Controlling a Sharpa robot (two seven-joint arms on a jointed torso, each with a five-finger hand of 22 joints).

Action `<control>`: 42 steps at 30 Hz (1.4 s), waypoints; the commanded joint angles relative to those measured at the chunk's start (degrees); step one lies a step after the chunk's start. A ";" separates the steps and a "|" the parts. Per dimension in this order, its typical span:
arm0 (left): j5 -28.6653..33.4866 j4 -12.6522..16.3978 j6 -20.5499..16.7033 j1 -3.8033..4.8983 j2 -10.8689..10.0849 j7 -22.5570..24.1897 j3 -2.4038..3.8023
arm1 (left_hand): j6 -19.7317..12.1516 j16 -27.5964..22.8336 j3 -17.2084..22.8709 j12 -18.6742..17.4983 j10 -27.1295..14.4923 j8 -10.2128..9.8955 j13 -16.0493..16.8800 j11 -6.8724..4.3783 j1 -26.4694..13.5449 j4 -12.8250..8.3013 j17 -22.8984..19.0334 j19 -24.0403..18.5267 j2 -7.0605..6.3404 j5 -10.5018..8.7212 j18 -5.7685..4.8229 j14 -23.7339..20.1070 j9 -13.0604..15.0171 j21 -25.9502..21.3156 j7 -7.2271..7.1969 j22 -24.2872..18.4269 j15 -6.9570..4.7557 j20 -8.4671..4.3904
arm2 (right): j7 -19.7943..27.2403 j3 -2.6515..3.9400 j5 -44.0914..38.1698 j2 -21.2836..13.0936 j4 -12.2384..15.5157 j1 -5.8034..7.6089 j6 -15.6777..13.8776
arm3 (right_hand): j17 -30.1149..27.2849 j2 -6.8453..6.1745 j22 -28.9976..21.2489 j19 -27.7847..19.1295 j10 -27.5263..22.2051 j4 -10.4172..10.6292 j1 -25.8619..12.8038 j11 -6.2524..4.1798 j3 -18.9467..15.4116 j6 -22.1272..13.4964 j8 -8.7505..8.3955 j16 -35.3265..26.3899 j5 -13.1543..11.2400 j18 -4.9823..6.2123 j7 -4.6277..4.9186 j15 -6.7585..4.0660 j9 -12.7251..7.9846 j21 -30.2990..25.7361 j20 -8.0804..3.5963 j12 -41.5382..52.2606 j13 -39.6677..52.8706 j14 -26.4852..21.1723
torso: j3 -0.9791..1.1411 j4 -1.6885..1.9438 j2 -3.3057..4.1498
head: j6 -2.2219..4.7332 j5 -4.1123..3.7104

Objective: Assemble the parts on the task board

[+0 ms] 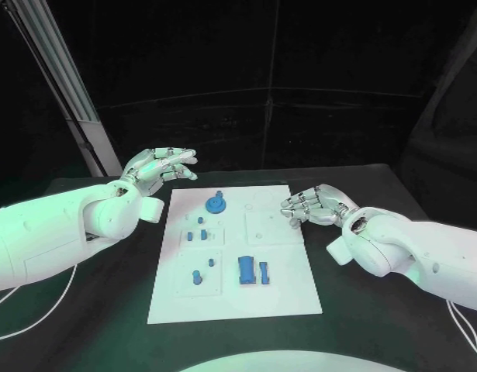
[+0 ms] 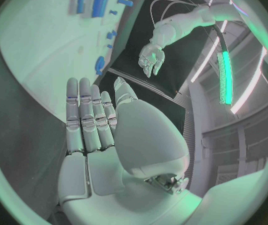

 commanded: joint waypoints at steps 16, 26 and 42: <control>8.57 -9.04 -6.55 -2.28 5.95 7.75 0.12 | -2.71 -35.25 -6.26 -17.48 -1.39 -9.64 -0.03 4.22 2.47 1.10 -13.75 -16.19 1.83 0.11 0.40 -6.27 -0.16 -22.00 0.47 -17.42 6.87 7.20 | 23.24 1.97 28.04 15.41 -25.98 0.74 12.21 | -14.08 2.78 -18.01 1.95 -2.39 -6.70 -6.33 2.98 -2.95 -0.82 -1.02 -21.35 -1.91 0.84 1.52 4.48 -7.55 -24.95 5.40 -6.46 -22.41 -3.56 | 0.14 -1.20 -3.41 | 6.27 1.38; 5.55 -6.15 -7.93 -3.20 5.25 4.69 1.15 | -26.83 -40.46 -11.45 -22.17 -25.33 -13.84 -3.55 -1.13 -31.63 3.53 -18.23 -35.39 1.98 -5.10 -3.79 -29.63 -3.83 -26.73 -4.55 -24.05 2.10 -0.45 | 20.82 1.11 26.06 14.48 -22.83 1.36 5.67 | -17.62 -1.61 -23.25 -23.16 -30.17 -10.31 -43.60 -1.36 1.05 -24.62 -4.61 -25.07 -7.53 -3.51 -4.08 1.09 -13.72 -32.28 -0.79 -10.04 -27.08 -32.62 | 0.54 0.67 -2.36 | 7.16 1.74; -4.76 14.09 -33.66 -8.55 -0.24 3.88 8.53 | -40.31 -45.60 -17.13 -26.84 -38.54 -13.84 -3.55 -7.34 -50.77 3.53 -18.23 -45.66 1.98 -5.10 -9.65 -42.68 -3.83 -26.73 -10.41 -31.10 -3.59 -4.77 | 25.29 -4.10 35.81 7.55 -1.60 6.19 -18.67 | -17.62 -1.61 -27.45 -35.82 -44.20 -10.31 -63.81 -7.50 5.80 -37.99 -4.61 -25.07 -14.29 -9.39 -11.02 -4.40 -13.72 -37.50 -4.81 -10.04 -27.08 -46.20 | 0.96 2.02 -1.75 | 7.99 2.09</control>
